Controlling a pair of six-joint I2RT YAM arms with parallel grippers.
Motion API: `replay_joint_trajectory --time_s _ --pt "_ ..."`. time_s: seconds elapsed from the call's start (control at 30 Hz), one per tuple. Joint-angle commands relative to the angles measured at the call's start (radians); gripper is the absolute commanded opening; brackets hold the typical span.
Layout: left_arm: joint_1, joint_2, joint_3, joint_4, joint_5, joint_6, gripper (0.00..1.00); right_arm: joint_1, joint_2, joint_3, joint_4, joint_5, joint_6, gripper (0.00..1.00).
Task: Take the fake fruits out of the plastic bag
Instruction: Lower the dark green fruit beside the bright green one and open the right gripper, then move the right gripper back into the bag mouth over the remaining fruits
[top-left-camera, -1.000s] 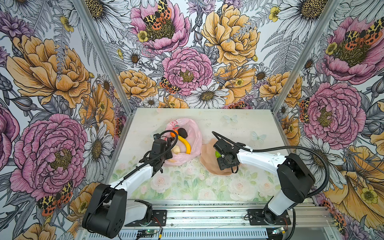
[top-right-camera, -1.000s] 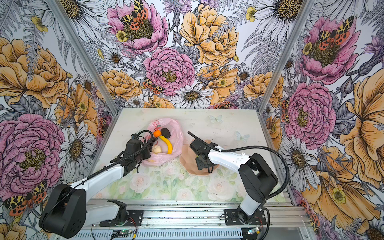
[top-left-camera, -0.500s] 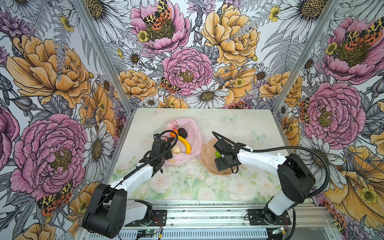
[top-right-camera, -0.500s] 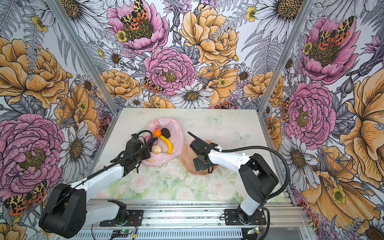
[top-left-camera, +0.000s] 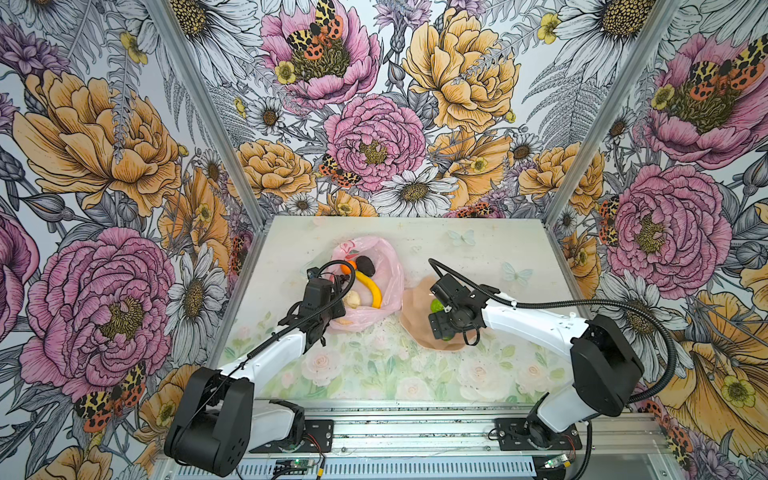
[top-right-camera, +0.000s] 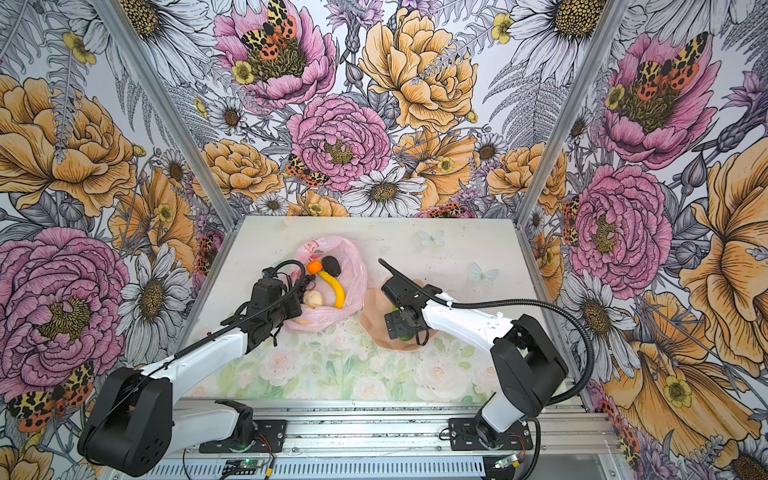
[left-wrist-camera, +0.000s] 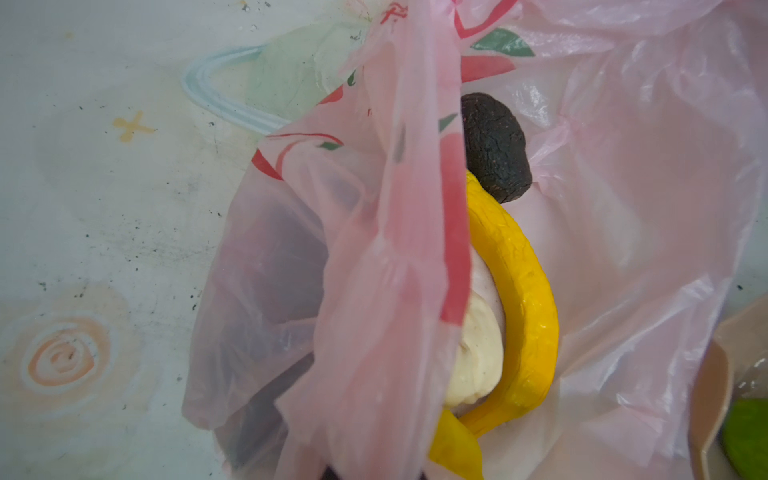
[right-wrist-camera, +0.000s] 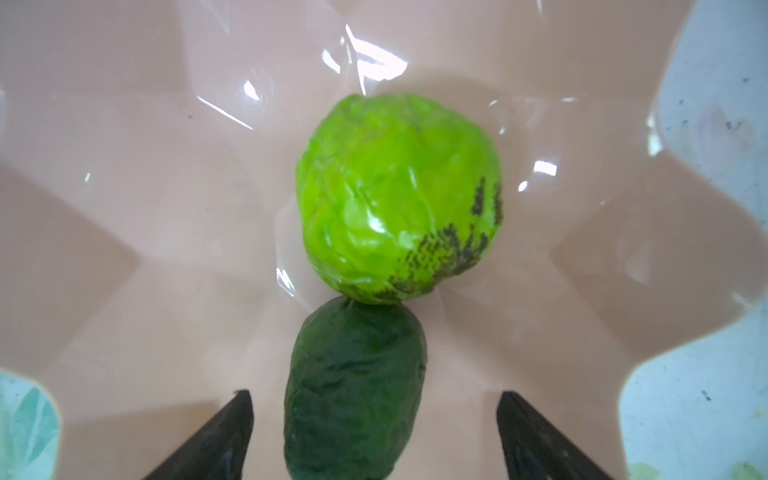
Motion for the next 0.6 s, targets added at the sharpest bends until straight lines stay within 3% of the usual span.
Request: replay_joint_trajectory --time_s 0.0,0.27,0.57 --pt "-0.015 -0.001 -0.016 -0.036 0.052 -0.102 0.0 -0.002 -0.066 0.078 0.015 0.08 0.03 0.92" --pt "-0.019 0.004 -0.075 -0.095 0.084 -0.274 0.0 0.075 0.026 0.246 0.142 0.055 0.048 0.88" --pt "-0.019 -0.004 -0.085 -0.098 0.084 -0.274 0.0 0.14 0.316 0.477 0.304 -0.063 -0.001 0.82"
